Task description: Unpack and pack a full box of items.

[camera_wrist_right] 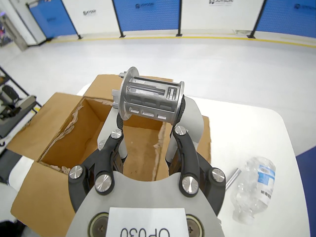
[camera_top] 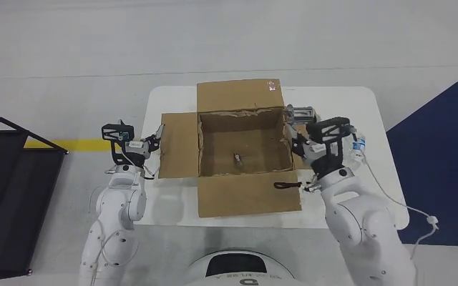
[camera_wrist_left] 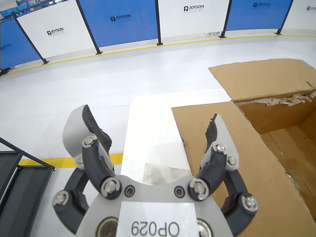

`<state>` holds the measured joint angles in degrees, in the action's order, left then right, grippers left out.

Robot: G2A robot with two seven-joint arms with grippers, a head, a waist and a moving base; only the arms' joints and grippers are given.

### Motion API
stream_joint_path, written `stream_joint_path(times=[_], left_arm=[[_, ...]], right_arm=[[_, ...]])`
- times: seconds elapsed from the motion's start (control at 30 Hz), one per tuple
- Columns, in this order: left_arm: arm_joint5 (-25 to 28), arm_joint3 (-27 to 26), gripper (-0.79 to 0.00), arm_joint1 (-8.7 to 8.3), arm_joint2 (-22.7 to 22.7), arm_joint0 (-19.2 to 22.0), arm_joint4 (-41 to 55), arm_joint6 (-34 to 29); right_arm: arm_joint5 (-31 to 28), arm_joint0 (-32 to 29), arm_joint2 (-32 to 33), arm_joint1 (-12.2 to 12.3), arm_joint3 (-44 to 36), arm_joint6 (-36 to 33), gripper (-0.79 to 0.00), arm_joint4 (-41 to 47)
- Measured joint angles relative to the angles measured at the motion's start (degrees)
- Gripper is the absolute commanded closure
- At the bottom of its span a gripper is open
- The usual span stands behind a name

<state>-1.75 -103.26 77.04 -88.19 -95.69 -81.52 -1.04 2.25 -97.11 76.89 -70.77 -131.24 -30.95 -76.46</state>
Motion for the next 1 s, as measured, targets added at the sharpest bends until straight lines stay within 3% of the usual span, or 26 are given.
stream_joint_path(times=[0.13, 0.33, 0.67, 0.73, 0.77, 0.8, 0.87, 0.9, 0.93, 0.97, 1.0], left_arm=[[0.00, 0.00, -0.785, 0.00, 0.00, 0.00, 0.00, 0.00], [0.00, 0.00, -0.785, 0.00, 0.00, 0.00, 0.00, 0.00], [0.00, 0.00, -0.785, 0.00, 0.00, 0.00, 0.00, 0.00], [0.00, 0.00, -0.785, 0.00, 0.00, 0.00, 0.00, 0.00], [0.00, 0.00, -0.785, 0.00, 0.00, 0.00, 0.00, 0.00], [0.00, 0.00, -0.785, 0.00, 0.00, 0.00, 0.00, 0.00], [0.00, 0.00, -0.785, 0.00, 0.00, 0.00, 0.00, 0.00], [0.00, 0.00, -0.785, 0.00, 0.00, 0.00, 0.00, 0.00], [0.00, 0.00, -0.785, 0.00, 0.00, 0.00, 0.00, 0.00], [0.00, 0.00, -0.785, 0.00, 0.00, 0.00, 0.00, 0.00], [0.00, 0.00, -0.785, 0.00, 0.00, 0.00, 0.00, 0.00]], right_arm=[[-0.60, 14.25, -12.20, -1.60, 11.50, -11.26, 0.000, -2.34], [-0.10, 29.73, -21.78, -4.33, 29.47, -22.34, 0.000, 4.27], [2.53, 40.18, -27.47, -6.86, 45.41, -33.40, 0.000, 4.93], [2.78, 41.76, -28.69, -7.50, 48.05, -33.34, -0.129, 5.37], [2.84, 42.37, -29.25, -7.75, 49.06, -33.33, -0.259, 5.29], [2.95, 42.92, -29.79, -8.00, 49.96, -33.33, -0.326, 5.17], [3.31, 43.92, -30.62, -8.51, 51.63, -33.33, -0.388, 5.26], [3.46, 44.22, -30.81, -8.68, 52.20, -33.24, -0.462, 5.41], [3.55, 44.55, -30.96, -8.87, 52.83, -33.09, -0.646, 5.58], [3.59, 44.75, -31.02, -8.98, 53.22, -33.04, -0.754, 5.60], [3.61, 44.93, -31.06, -9.07, 53.51, -33.05, -0.785, 5.49]])
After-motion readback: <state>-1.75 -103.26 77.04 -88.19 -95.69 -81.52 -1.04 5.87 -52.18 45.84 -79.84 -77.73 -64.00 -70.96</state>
